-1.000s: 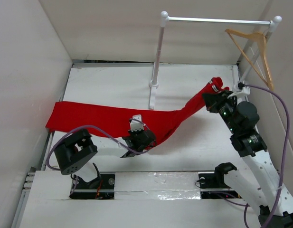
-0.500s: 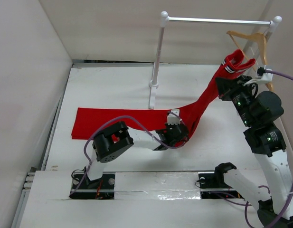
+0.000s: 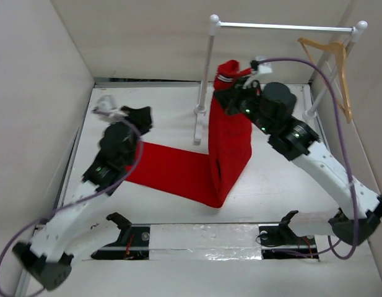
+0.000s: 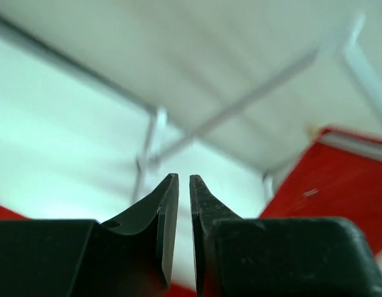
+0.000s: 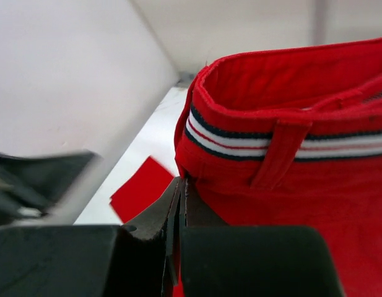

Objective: Place the trousers on the hanger
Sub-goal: Fold the trousers at the center of the board.

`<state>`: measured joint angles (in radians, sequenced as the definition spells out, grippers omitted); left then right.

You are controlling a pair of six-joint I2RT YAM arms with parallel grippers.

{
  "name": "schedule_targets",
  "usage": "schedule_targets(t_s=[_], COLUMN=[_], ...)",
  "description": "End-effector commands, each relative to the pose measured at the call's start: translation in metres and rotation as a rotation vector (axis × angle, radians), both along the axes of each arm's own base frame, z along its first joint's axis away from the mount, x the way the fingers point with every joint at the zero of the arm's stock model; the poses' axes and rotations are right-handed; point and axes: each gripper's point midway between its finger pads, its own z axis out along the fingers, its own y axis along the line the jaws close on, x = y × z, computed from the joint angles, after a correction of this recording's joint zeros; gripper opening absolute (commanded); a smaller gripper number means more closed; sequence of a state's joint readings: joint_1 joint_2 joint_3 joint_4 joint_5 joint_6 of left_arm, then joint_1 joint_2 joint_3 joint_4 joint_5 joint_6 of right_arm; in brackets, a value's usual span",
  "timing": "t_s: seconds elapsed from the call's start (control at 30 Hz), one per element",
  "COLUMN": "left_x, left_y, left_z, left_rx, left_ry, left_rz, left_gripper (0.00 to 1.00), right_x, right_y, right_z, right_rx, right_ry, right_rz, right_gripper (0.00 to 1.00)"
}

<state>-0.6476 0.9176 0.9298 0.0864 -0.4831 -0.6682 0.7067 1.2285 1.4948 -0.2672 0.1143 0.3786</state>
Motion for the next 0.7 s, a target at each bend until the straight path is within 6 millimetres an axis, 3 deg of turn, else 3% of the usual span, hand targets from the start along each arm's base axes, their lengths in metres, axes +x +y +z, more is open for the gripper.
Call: schedule_targets(t_s=[0.0, 0.03, 0.07, 0.1, 0.13, 0.17, 0.2, 0.23, 0.27, 0.3, 0.37, 0.4, 0.47, 0.5, 0.53, 0.6, 0.63, 0.67], left_x=[-0.028, -0.033, -0.044, -0.049, -0.054, -0.064, -0.069, -0.073, -0.080, -0.084, -0.091, -0.093, -0.093, -0.092, -0.090, -0.081, -0.077, -0.069], left_y=[0.052, 0.064, 0.081, 0.087, 0.093, 0.106, 0.113, 0.119, 0.130, 0.135, 0.145, 0.148, 0.152, 0.151, 0.149, 0.137, 0.133, 0.121], left_z=[0.010, 0.018, 0.033, 0.039, 0.044, 0.053, 0.057, 0.060, 0.066, 0.069, 0.071, 0.072, 0.066, 0.063, 0.058, 0.044, 0.038, 0.024], left_rx=[0.082, 0.082, 0.068, 0.067, 0.066, 0.053, 0.049, 0.044, 0.032, 0.027, 0.022, 0.024, 0.036, 0.039, 0.038, 0.024, 0.020, 0.018], left_ry=[0.000, -0.013, -0.043, -0.055, -0.064, -0.084, -0.095, -0.102, -0.120, -0.128, -0.131, -0.132, -0.122, -0.116, -0.108, -0.090, -0.083, -0.068], left_rz=[0.038, 0.061, 0.093, 0.109, 0.126, 0.172, 0.195, 0.223, 0.266, 0.282, 0.323, 0.333, 0.352, 0.351, 0.345, 0.304, 0.290, 0.250], left_gripper=[0.12, 0.12, 0.12, 0.12, 0.12, 0.12, 0.12, 0.13, 0.13, 0.13, 0.14, 0.14, 0.20, 0.21, 0.21, 0.21, 0.22, 0.25], right_x=[0.004, 0.011, 0.010, 0.012, 0.000, 0.012, 0.009, 0.006, 0.006, 0.000, -0.002, -0.007, -0.013, -0.018, -0.024, -0.022, -0.032, -0.035], right_y=[0.049, 0.096, 0.119, 0.144, 0.179, 0.226, 0.251, 0.276, 0.323, 0.345, 0.369, 0.382, 0.382, 0.370, 0.363, 0.335, 0.315, 0.293], right_z=[0.061, 0.032, 0.036, 0.025, 0.009, -0.051, -0.038, -0.063, -0.141, -0.111, -0.154, -0.183, -0.202, -0.170, -0.204, -0.194, -0.135, -0.175], right_rx=[0.126, 0.085, 0.092, 0.073, 0.046, -0.044, -0.020, -0.064, -0.161, -0.084, -0.120, -0.131, -0.155, -0.124, -0.153, -0.116, -0.021, -0.082], right_ry=[-0.156, -0.110, -0.115, -0.103, -0.081, -0.015, -0.036, -0.003, 0.074, 0.044, 0.125, 0.172, 0.204, 0.174, 0.203, 0.192, 0.104, 0.158], right_rz=[0.038, 0.092, 0.122, 0.145, 0.200, 0.227, 0.254, 0.289, 0.334, 0.392, 0.449, 0.500, 0.529, 0.527, 0.534, 0.531, 0.537, 0.522], right_gripper=[0.00, 0.00, 0.00, 0.00, 0.00, 0.00, 0.00, 0.00, 0.00, 0.14, 0.46, 0.76, 0.99, 1.00, 1.00, 1.00, 0.98, 0.94])
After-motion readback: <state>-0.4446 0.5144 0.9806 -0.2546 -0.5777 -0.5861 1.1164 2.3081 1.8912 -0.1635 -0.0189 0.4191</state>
